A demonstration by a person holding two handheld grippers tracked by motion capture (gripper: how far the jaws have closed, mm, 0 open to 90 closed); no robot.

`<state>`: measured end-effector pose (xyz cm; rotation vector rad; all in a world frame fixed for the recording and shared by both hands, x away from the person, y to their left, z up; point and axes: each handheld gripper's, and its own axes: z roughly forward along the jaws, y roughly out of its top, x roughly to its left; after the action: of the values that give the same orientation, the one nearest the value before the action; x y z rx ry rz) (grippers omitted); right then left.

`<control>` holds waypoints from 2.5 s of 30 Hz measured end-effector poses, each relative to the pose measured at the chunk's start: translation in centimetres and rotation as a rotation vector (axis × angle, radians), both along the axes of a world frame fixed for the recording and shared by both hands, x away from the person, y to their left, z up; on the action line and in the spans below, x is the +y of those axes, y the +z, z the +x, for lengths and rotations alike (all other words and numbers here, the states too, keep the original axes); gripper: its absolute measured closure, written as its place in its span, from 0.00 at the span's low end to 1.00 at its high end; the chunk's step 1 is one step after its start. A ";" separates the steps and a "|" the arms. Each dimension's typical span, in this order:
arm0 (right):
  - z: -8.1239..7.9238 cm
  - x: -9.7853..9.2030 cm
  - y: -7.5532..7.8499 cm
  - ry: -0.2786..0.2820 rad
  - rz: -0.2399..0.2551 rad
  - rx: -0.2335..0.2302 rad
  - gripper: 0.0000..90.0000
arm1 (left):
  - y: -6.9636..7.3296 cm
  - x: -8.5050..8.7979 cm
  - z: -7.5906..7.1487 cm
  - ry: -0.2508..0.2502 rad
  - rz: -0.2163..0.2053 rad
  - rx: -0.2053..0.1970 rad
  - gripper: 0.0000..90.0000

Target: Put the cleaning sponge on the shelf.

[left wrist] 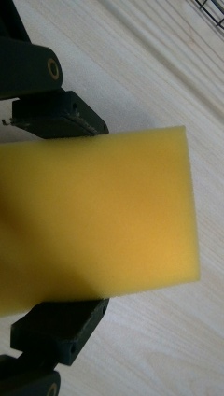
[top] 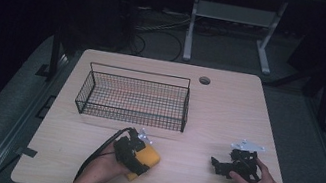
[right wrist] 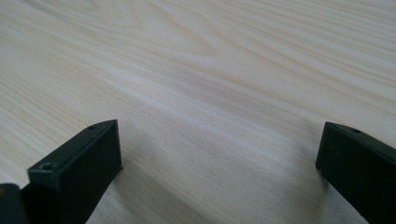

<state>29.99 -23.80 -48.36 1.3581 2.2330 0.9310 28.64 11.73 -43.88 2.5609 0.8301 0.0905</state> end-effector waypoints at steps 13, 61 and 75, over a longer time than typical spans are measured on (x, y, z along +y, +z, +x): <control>0.0 0.0 0.0 -0.001 0.001 0.002 0.00 | 1.7 1.3 0.4 0.018 -0.027 -0.009 0.26; 0.0 0.0 0.0 -0.001 0.001 0.003 0.00 | 7.2 5.1 3.5 0.079 -0.073 -0.053 0.26; 0.0 0.0 0.0 0.000 0.002 0.003 0.00 | 8.5 6.2 5.6 0.120 -0.071 -0.065 0.26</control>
<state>29.97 -23.79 -48.35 1.3609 2.2350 0.9324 34.24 17.92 -35.40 2.4283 0.9444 0.1768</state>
